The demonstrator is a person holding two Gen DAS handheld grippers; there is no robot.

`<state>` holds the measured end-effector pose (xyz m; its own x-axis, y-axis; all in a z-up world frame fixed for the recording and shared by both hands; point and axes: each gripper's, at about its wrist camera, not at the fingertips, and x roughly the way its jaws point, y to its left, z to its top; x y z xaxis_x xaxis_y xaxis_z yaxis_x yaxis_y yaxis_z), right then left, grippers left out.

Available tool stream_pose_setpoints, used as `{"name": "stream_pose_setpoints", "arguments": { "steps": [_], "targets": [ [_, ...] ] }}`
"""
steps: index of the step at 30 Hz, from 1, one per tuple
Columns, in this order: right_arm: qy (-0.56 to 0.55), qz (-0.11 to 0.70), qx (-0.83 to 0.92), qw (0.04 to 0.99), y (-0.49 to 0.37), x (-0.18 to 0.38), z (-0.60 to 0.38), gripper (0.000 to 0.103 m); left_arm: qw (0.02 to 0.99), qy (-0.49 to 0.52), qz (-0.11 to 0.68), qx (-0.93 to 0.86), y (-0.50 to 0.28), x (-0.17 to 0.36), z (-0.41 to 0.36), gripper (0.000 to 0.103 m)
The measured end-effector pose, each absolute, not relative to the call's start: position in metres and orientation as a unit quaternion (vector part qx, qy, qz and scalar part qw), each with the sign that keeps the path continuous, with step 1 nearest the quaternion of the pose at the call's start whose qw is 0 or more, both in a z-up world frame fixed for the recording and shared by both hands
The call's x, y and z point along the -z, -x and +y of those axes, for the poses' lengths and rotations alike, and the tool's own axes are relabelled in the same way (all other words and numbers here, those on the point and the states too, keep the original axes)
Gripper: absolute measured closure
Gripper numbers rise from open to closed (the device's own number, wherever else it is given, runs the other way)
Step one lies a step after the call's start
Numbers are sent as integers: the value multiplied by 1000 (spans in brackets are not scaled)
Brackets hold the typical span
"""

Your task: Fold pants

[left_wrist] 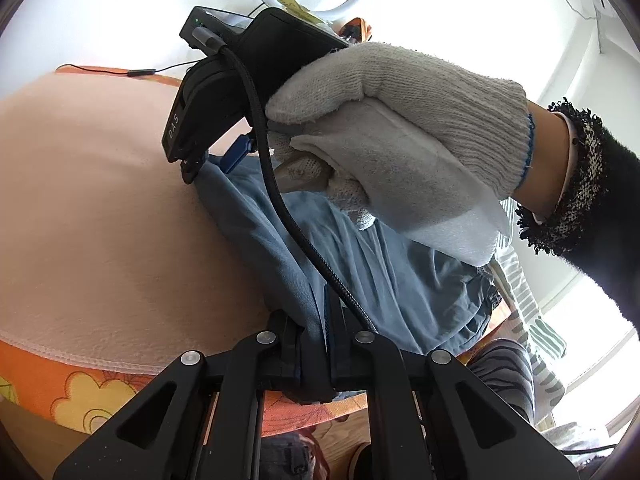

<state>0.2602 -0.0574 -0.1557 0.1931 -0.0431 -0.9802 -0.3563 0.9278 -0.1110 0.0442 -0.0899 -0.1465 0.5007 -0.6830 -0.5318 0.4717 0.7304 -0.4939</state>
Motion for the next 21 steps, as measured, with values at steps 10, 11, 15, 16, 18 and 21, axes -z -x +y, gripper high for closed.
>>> {"name": "stream_pose_setpoints", "arguments": {
  "steps": [10, 11, 15, 16, 18, 21],
  "targets": [
    [5, 566, -144, 812, -243, 103, -121, 97, 846, 166, 358, 358, -44, 126, -87, 96],
    [-11, 559, -148, 816, -240, 96, -129, 97, 846, 165, 355, 362, -44, 122, -88, 96],
    [-52, 530, -155, 832, -225, 68, -157, 97, 844, 159, 345, 378, -39, 110, -103, 96],
    [-61, 524, -155, 835, -222, 62, -164, 97, 843, 156, 343, 383, -37, 107, -107, 96],
    [-72, 513, -156, 841, -210, 52, -178, 97, 841, 148, 340, 394, -34, 102, -117, 96],
    [-94, 499, -154, 848, -202, 41, -204, 97, 837, 135, 337, 409, -31, 95, -128, 96]
  ]
}}
